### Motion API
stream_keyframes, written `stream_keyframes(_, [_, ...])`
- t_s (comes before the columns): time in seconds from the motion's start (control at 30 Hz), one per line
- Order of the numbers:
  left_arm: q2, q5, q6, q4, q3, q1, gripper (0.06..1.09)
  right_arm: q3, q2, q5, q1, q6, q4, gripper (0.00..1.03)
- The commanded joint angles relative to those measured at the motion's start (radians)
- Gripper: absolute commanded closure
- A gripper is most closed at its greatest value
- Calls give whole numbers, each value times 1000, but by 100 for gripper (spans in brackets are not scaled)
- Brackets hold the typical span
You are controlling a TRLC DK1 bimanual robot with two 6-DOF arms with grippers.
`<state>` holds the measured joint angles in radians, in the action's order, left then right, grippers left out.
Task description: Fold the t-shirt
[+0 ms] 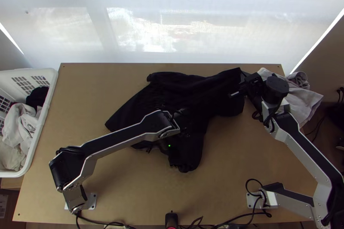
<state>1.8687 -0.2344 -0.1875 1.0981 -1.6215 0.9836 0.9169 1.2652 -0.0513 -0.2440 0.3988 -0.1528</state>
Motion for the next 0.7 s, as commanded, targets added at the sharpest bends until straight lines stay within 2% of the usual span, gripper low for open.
stream_keyframes(0.0, [15, 14, -6, 2, 8, 90, 11, 0, 10, -1, 0, -6, -25, 100])
stream_keyframes(0.67, [152, 60, 2, -49, -38, 159, 11, -7, 14, -1, 17, -6, -28, 100])
